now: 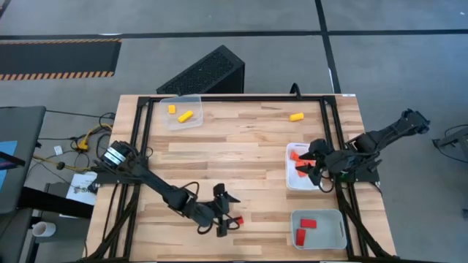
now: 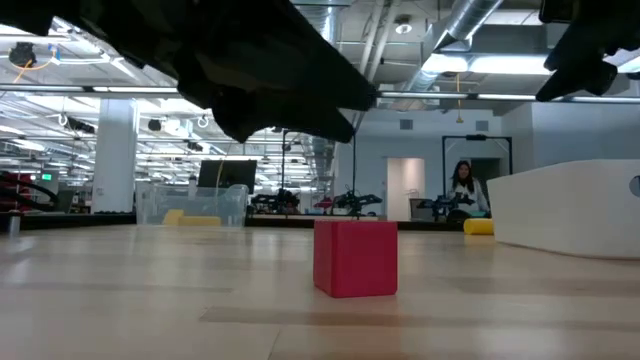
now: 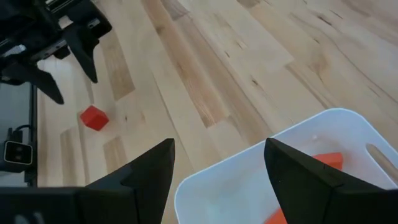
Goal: Sort & place blocks by color
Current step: Put the red block into the gray bin
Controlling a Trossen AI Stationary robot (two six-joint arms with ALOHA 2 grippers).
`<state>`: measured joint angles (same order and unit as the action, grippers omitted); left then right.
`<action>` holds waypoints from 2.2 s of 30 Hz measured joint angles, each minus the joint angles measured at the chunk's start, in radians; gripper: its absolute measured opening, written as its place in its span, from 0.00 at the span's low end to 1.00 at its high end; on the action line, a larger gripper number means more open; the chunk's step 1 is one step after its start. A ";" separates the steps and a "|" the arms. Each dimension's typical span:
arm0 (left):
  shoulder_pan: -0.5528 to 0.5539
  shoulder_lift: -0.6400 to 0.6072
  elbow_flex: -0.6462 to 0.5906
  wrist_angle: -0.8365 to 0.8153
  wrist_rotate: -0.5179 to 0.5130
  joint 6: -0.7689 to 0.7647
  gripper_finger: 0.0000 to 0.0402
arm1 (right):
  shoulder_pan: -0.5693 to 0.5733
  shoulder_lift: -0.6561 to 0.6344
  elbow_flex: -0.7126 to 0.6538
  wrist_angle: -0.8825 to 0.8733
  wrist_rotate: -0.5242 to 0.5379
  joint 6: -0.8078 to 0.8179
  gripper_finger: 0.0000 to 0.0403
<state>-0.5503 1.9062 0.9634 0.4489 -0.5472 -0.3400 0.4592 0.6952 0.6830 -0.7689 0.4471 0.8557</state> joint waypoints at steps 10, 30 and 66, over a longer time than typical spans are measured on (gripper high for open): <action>-0.013 0.010 0.026 -0.055 0.027 -0.067 0.68 | -0.001 0.000 0.000 0.000 0.026 0.001 0.67; -0.069 0.011 0.025 -0.154 -0.054 -0.055 0.68 | -0.001 0.003 0.000 0.007 0.026 0.008 0.67; -0.045 0.208 0.214 -0.305 0.010 -0.116 0.68 | 0.052 0.060 0.000 0.051 0.029 0.001 0.67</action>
<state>-0.5949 2.1145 1.1774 0.1435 -0.5376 -0.4563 0.5114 0.7555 0.6827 -0.7175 0.4763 0.8562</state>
